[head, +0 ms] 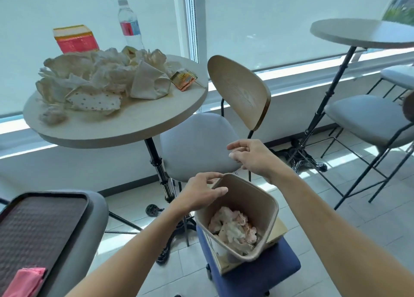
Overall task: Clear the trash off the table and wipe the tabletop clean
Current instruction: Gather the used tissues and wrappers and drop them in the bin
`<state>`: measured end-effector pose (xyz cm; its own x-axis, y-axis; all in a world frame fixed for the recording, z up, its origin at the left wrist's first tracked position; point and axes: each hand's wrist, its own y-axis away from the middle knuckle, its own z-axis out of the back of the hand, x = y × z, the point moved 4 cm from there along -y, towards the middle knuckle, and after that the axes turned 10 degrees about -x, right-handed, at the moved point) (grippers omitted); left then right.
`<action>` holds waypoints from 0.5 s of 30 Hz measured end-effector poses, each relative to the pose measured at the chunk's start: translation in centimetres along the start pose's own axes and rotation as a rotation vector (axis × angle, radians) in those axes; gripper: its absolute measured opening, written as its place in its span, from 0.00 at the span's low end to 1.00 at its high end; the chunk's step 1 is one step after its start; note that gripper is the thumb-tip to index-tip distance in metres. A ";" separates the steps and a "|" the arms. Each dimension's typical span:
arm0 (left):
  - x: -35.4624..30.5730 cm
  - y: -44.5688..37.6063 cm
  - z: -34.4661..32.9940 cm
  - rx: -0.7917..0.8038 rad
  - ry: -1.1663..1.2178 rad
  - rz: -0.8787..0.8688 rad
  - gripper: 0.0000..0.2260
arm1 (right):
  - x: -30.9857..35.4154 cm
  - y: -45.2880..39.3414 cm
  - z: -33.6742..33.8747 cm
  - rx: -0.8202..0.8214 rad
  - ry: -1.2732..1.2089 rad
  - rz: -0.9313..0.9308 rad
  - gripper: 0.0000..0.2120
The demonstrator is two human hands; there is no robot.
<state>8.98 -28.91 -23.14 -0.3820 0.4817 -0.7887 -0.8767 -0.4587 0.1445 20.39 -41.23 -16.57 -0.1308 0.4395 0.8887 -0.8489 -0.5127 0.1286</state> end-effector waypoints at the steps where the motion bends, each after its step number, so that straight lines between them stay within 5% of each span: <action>1: -0.6 0.0 1.0 -0.013 0.011 -0.020 0.21 | 0.9 0.0 -0.2 0.007 -0.001 0.014 0.07; 15: -7.9 1.3 22.2 -0.405 0.182 -0.307 0.05 | 17.1 -6.0 -5.6 -0.125 -0.025 0.321 0.10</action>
<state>4.38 -16.77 -3.48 -0.0380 0.5183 -0.8543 -0.7438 -0.5856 -0.3221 20.39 -26.50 -4.62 -0.3897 0.2515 0.8859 -0.8230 -0.5269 -0.2124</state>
